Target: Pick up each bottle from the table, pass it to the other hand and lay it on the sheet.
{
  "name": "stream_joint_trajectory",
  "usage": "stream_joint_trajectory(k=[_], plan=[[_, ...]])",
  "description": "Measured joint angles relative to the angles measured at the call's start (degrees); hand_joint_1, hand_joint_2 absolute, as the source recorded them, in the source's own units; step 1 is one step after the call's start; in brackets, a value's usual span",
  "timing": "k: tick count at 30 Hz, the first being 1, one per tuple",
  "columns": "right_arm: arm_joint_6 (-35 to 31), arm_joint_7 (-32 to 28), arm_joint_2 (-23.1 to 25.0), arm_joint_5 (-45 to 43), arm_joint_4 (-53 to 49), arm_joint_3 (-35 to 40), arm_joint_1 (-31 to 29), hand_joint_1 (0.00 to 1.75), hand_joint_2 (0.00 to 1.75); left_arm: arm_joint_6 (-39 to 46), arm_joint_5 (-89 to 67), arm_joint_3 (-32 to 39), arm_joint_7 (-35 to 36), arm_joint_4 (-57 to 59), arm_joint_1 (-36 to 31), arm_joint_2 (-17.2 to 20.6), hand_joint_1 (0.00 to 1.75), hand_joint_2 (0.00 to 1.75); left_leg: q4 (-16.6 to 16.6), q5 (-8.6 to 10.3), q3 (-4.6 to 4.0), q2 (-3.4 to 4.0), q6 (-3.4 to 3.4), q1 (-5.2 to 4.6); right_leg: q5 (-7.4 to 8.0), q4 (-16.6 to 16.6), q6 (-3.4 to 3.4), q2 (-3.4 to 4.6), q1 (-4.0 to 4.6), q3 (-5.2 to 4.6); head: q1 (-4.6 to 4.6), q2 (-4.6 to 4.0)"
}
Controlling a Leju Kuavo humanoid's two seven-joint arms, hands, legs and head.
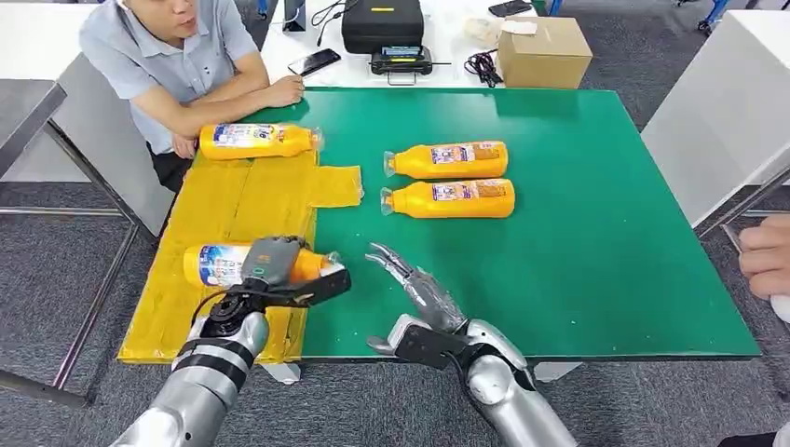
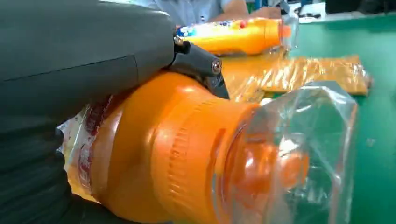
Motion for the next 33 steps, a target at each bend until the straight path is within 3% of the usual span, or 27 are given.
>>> stream_joint_trajectory(k=[13, 14, 15, 16, 33], plan=[[-0.35, -1.11, -0.7, -0.33, 0.04, 0.0, -0.72, 0.0, 1.75, 0.76, -1.09, -2.12, -2.27, 7.32, -3.02, 2.01, 1.75, 1.75, -0.03, -0.01, 0.36, 0.0, -0.02, 0.0, -0.02, 0.01, -0.02, 0.0, 0.0, 0.34, 0.0, 0.0], [-0.35, -1.18, -0.72, -0.35, 0.04, 0.0, -0.74, 0.0, 1.75, 0.78, -0.94, -2.12, -2.54, 7.54, -3.11, 2.08, 1.47, 1.75, -0.03, 0.0, 0.39, 0.0, -0.02, 0.0, -0.02, 0.02, -0.02, 0.0, 0.0, 0.37, 0.0, 0.0], [-0.35, -1.29, -0.79, -0.42, 0.04, 0.0, -0.79, 0.0, 1.75, 0.78, -0.83, -2.12, -2.8, 7.67, -3.16, 2.12, 0.38, 1.75, -0.03, 0.0, 0.41, -0.01, -0.02, 0.0, -0.02, 0.02, -0.02, 0.0, 0.0, 0.4, 0.0, 0.0], [-0.35, -1.35, -0.83, -0.55, 0.07, 0.0, -0.86, 0.0, 1.75, 0.87, -0.61, -2.12, -2.99, 7.84, -3.22, 2.16, 0.0, 1.75, -0.03, 0.0, 0.44, -0.01, -0.02, 0.0, -0.02, 0.02, -0.02, 0.0, 0.0, 0.42, 0.0, 0.0], [-0.46, -1.44, -1.03, -0.76, 0.5, 0.07, -1.3, 0.0, 1.75, 1.62, 2.03, -2.1, -3.01, 8.67, -3.29, 2.53, 0.0, 1.75, -0.03, 0.01, 0.48, -0.05, -0.03, -0.01, -0.02, 0.02, -0.02, -0.02, -0.01, 0.49, 0.0, 0.0]])
